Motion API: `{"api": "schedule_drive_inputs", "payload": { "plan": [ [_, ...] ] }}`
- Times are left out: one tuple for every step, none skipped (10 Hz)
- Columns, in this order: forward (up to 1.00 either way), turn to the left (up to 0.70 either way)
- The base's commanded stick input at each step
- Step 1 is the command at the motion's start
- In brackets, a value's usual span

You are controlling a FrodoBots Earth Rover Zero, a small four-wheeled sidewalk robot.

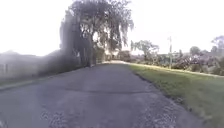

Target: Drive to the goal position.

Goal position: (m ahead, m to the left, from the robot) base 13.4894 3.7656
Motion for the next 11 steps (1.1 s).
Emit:
{"api": "schedule_drive_inputs", "payload": {
  "plan": [
    [1.0, -0.4],
    [1.0, -0.4],
    [1.0, -0.4],
    [1.0, 0.0],
    [1.0, 0.0],
    [1.0, 0.0],
    [1.0, 0.0],
    [1.0, 0.0],
    [1.0, 0.0],
    [1.0, 0.0],
    [1.0, 0.0]
  ]
}}
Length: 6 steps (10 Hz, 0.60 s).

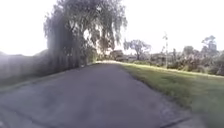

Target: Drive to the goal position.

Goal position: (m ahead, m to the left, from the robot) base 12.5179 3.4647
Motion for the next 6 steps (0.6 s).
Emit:
{"api": "schedule_drive_inputs", "payload": {
  "plan": [
    [1.0, 0.0],
    [1.0, 0.0],
    [1.0, 0.0],
    [1.0, 0.0],
    [1.0, 0.0],
    [1.0, 0.0]
  ]
}}
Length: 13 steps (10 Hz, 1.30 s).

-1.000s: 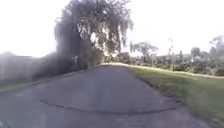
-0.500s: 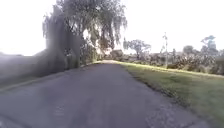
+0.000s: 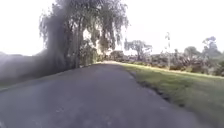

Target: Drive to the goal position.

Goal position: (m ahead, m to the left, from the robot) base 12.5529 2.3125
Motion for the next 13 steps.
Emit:
{"api": "schedule_drive_inputs", "payload": {
  "plan": [
    [1.0, 0.0],
    [1.0, 0.0],
    [1.0, 0.0],
    [1.0, 0.0],
    [1.0, 0.0],
    [1.0, 0.0],
    [1.0, 0.0],
    [1.0, 0.0],
    [1.0, 0.0],
    [1.0, 0.0],
    [1.0, 0.0],
    [1.0, 0.0],
    [1.0, 0.0]
  ]
}}
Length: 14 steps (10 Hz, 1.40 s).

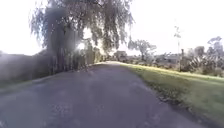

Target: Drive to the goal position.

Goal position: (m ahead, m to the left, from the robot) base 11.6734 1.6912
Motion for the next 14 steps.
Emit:
{"api": "schedule_drive_inputs", "payload": {
  "plan": [
    [1.0, 0.0],
    [1.0, 0.0],
    [1.0, 0.0],
    [1.0, 0.0],
    [1.0, 0.0],
    [1.0, 0.0],
    [1.0, 0.0],
    [1.0, 0.0],
    [1.0, 0.0],
    [1.0, 0.0],
    [1.0, 0.0],
    [1.0, 0.0],
    [1.0, 0.0],
    [1.0, 0.0]
  ]
}}
